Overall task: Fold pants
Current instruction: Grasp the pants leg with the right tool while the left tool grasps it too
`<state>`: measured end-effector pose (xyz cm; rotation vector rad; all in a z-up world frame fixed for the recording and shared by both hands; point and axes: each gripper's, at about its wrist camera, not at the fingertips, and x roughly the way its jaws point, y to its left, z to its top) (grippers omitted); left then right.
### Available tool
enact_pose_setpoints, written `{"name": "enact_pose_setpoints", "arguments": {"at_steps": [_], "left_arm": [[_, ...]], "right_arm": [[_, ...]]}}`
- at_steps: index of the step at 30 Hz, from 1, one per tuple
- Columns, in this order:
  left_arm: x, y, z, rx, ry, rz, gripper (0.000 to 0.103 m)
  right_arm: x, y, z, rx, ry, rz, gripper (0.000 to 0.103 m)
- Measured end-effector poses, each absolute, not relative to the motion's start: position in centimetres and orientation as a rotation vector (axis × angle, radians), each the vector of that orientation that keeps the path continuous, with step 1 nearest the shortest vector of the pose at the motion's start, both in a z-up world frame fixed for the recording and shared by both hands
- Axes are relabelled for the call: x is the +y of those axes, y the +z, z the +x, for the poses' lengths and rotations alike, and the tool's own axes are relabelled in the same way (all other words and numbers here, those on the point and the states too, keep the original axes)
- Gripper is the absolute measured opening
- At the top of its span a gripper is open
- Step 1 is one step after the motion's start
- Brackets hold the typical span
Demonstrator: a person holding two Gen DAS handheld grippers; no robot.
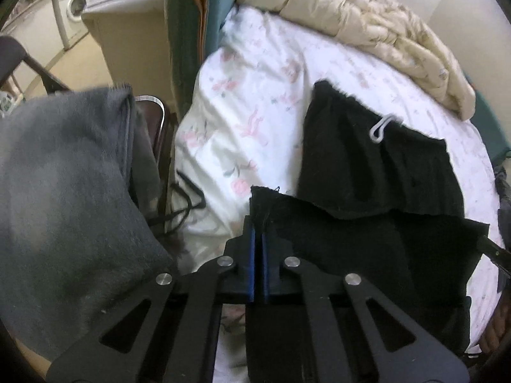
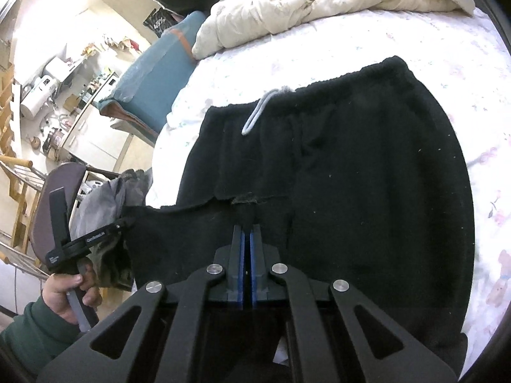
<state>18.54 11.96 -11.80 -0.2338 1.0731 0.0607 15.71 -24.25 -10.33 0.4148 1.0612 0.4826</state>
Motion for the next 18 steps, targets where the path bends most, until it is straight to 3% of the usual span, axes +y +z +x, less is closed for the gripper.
{"name": "enact_pose_setpoints", "arguments": {"at_steps": [10,18], "left_arm": [[11.3,-3.1,16.5,0.897,0.021,-0.122,0.001],[12.5,1.0,20.8,0.825,0.024,-0.093,0.001]], "right_arm": [[-25.9,-3.3,14.2,0.924,0.531,0.442,0.001],[-25.6,0.4,18.3,0.912,0.559,0.494,0.001]]}}
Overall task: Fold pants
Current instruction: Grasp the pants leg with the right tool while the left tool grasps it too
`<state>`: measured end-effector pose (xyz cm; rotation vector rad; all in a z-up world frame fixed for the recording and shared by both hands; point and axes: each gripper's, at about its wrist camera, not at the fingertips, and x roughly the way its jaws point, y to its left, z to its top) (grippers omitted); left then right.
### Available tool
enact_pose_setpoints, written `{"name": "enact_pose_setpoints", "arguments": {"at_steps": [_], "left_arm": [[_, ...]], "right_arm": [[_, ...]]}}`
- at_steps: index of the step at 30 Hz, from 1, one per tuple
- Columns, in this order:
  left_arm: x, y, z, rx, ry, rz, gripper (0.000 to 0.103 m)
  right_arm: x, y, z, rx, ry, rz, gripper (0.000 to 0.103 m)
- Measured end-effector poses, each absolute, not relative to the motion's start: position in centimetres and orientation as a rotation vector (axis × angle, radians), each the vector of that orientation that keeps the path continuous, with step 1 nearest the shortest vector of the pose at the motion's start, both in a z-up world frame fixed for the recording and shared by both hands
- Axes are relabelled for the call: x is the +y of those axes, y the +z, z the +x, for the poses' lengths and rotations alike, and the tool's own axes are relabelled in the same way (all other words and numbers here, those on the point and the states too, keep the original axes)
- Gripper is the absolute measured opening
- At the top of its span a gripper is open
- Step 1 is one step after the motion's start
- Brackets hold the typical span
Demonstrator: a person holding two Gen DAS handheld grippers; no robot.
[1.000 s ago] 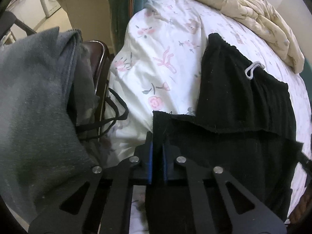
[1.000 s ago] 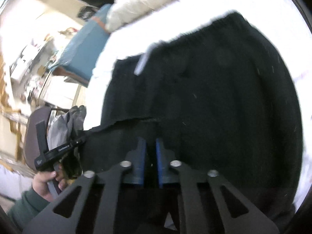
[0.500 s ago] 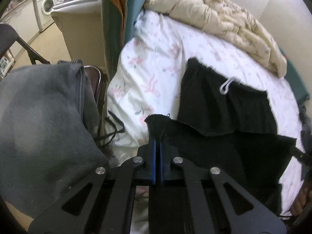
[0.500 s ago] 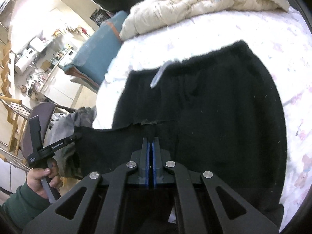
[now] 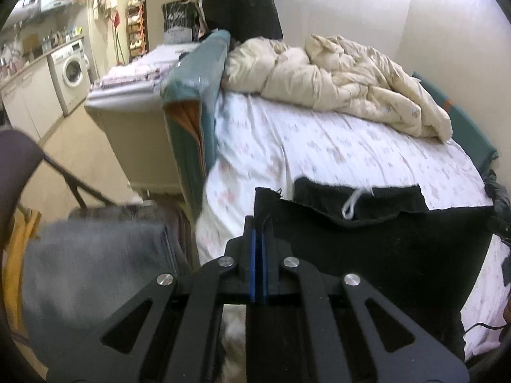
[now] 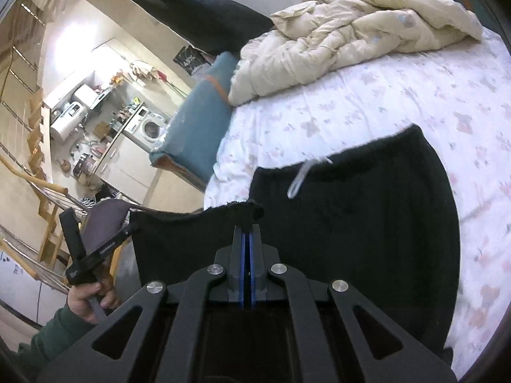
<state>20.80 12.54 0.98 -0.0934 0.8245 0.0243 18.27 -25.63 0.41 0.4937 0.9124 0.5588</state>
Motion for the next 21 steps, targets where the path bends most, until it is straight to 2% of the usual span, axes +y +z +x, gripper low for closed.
{"name": "enact_pose_setpoints", "arguments": {"at_steps": [3,7,15,21], "left_arm": [[11.6,0.5,24.0,0.830,-0.014,-0.053,0.001],[7.2,-3.4,28.9,0.886,-0.083,0.105,0.001],[3.4,-6.8,36.2,0.907,-0.111,0.138,0.001],[3.4,-11.9,41.3,0.959,-0.045,0.144,0.001]], "right_arm": [[-25.2,0.1,20.9,0.910,0.517,0.445,0.001],[-27.0,-2.5,24.9,0.929,0.417,0.449,0.001],[-30.9,-6.9,29.5,0.957,0.316,0.439,0.001],[-31.3,-10.9,34.4,0.986,0.256,0.401,0.001]]}}
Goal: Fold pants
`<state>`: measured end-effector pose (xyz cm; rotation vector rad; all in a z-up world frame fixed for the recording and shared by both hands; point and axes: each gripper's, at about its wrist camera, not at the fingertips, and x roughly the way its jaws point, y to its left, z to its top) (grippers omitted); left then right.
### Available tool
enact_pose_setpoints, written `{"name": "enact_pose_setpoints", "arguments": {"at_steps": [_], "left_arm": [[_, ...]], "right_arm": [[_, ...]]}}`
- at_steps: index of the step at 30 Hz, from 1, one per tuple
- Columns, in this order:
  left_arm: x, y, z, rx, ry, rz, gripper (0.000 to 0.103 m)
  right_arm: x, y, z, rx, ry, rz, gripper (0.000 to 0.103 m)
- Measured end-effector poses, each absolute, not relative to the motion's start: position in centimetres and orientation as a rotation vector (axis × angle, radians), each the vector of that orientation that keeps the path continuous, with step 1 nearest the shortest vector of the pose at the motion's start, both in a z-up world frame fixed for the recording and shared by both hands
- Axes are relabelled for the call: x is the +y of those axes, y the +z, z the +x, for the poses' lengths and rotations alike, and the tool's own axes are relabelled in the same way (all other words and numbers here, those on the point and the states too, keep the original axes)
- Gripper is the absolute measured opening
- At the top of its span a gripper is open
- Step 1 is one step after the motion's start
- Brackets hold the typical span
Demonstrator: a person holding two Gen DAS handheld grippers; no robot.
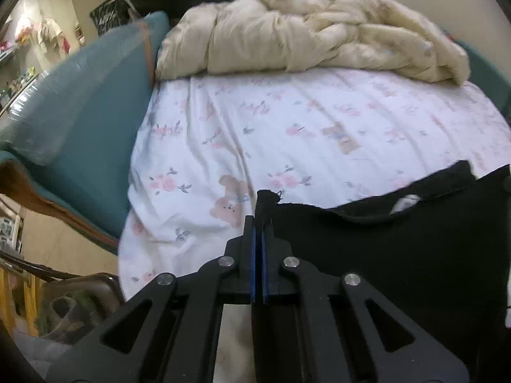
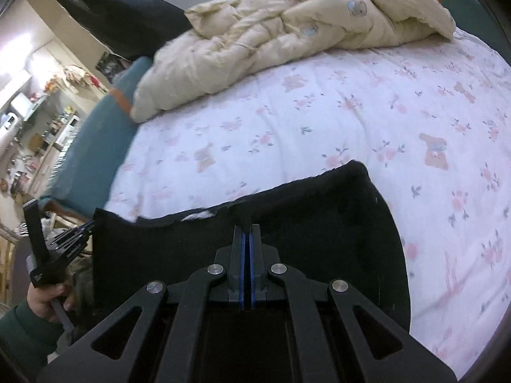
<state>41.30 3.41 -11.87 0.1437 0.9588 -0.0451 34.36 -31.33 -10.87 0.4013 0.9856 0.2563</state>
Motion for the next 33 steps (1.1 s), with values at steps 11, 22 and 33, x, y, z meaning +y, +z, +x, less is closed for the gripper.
{"name": "enact_pose_setpoints", "arguments": {"at_steps": [11,22,33], "left_arm": [[3.7,-17.9,43.7,1.007,0.027,0.174,0.002],[6.5,-12.3,37.4,1.033,-0.069,-0.034,0.081],[6.9,-4.4,18.8,1.021,-0.098,-0.123,0.081]], "right_arm": [[-29.3,-19.2,40.9,1.153,0.117,0.237,0.001],[-31.0,-15.8,37.1,1.182,0.190,0.376,0.031],[-28.1,-9.0,18.8,1.230,0.478,0.415,0.061]]}}
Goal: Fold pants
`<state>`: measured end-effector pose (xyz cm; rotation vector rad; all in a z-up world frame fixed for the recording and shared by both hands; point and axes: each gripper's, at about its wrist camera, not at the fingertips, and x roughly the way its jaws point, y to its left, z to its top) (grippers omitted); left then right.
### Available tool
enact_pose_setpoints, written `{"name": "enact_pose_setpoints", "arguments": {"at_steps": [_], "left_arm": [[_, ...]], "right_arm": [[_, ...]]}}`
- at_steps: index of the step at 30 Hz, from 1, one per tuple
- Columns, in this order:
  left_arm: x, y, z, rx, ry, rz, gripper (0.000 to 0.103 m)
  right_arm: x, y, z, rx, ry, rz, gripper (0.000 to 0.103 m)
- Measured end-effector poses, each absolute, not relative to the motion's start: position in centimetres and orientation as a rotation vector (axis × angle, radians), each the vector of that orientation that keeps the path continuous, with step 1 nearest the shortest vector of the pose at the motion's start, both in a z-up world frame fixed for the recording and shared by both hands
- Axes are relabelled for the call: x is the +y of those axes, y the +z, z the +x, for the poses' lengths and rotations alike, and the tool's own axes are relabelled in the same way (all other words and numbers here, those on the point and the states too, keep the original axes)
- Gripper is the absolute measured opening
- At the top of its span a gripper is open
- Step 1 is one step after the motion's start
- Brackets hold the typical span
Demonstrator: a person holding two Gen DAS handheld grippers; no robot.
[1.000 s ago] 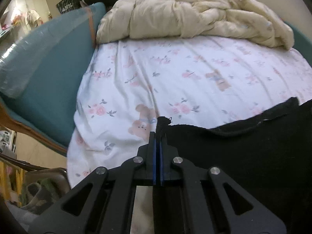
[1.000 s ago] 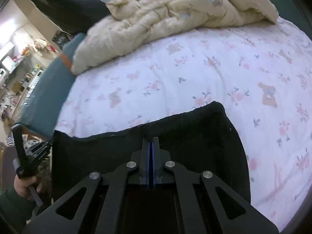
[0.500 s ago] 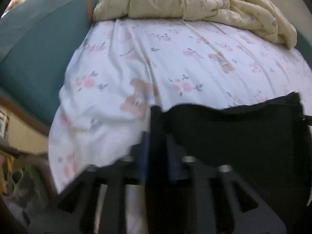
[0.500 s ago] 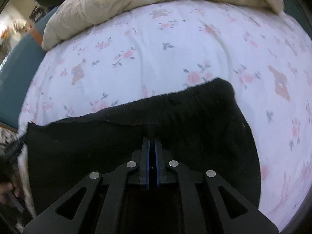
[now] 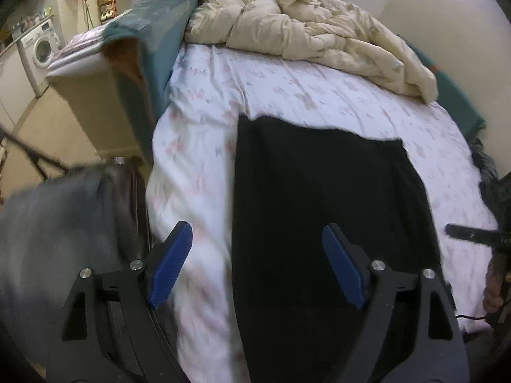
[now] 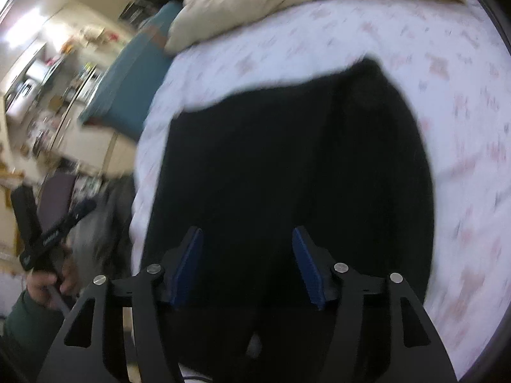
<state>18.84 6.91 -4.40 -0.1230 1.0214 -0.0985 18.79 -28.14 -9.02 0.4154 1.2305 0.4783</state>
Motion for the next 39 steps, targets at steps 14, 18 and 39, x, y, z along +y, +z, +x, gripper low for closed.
{"name": "enact_pose_setpoints", "arguments": {"at_steps": [14,18,39], "left_arm": [[7.9,-7.3,4.3,1.050,0.006,-0.251,0.081],[8.4,-8.7,4.2,1.091,0.037,-0.197,0.081],[7.1,-14.4,1.2,1.354,-0.109,-0.199,0.081]], "right_arm": [[-20.1,-17.5,4.1,1.486,0.577,0.627,0.061],[-22.8,-17.2,4.8,1.430,0.399,0.567,0.060],[-24.0,-17.2,3.7,1.406,0.477,0.520,0.061]]}}
